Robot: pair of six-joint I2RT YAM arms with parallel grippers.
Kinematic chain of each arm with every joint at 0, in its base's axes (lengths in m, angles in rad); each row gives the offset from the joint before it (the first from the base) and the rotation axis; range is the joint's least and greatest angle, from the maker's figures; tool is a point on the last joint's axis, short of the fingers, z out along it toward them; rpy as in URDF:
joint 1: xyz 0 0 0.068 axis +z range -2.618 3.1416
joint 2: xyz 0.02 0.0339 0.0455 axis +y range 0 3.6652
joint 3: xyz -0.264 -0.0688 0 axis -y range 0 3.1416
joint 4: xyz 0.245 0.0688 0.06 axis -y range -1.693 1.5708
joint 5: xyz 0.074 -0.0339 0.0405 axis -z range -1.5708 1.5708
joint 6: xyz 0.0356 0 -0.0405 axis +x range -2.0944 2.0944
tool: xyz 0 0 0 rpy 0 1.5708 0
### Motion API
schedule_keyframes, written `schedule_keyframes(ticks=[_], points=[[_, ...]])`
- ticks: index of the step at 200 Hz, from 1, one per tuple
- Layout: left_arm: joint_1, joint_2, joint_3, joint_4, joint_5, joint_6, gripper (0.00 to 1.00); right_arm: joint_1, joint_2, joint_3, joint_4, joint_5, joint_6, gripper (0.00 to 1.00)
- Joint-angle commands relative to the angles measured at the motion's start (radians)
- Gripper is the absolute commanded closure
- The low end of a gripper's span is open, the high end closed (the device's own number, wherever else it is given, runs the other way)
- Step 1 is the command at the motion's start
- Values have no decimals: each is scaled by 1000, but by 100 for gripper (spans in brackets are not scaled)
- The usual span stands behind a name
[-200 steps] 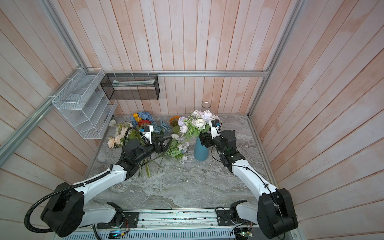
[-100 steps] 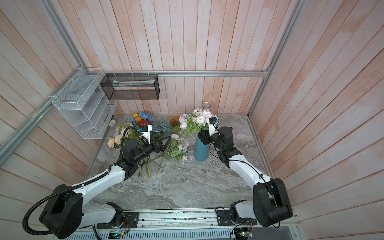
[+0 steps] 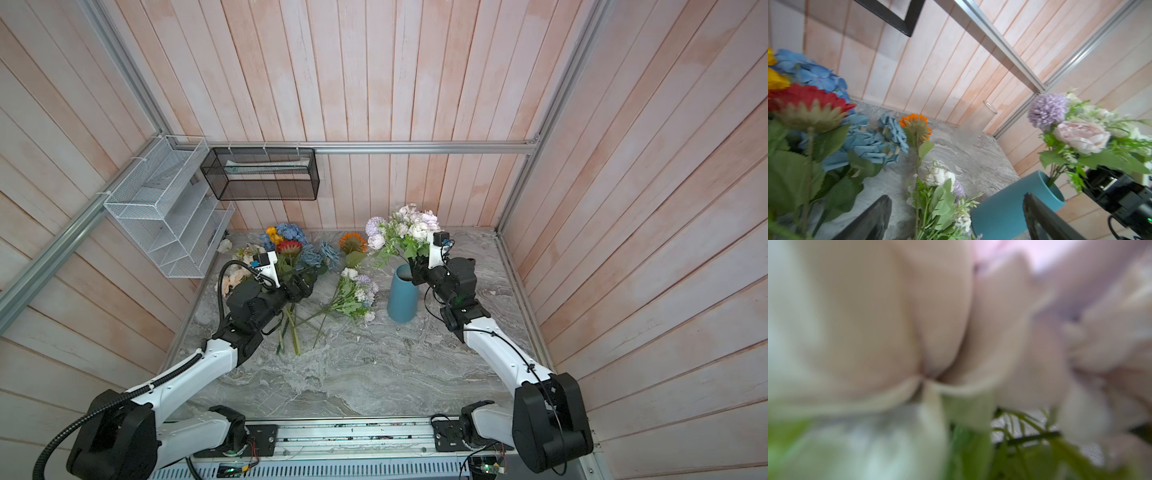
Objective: Arrange the flowers into the vase
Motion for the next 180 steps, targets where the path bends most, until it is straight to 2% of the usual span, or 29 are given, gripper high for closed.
schedule_keyframes(ticks=[1,41,78,119,139,165,180], points=[[21,-40,-24,-41,-53,-31,0,-23,-8,-32,71,35,81,73],[43,-79,-31,-93,-71,-18,0,-52,23,-57,109,-11,180,73],[72,-90,-32,-169,-102,0,0,-58,24,-75,136,-30,217,68],[169,-32,24,-313,-128,49,0,-58,18,-73,127,-40,226,61],[233,24,70,-315,-99,74,0,-58,21,-71,124,-43,231,58],[253,135,174,-301,-66,149,8,-58,36,-64,123,-43,242,57],[254,214,258,-347,-48,200,20,-58,37,-60,115,-48,240,57]])
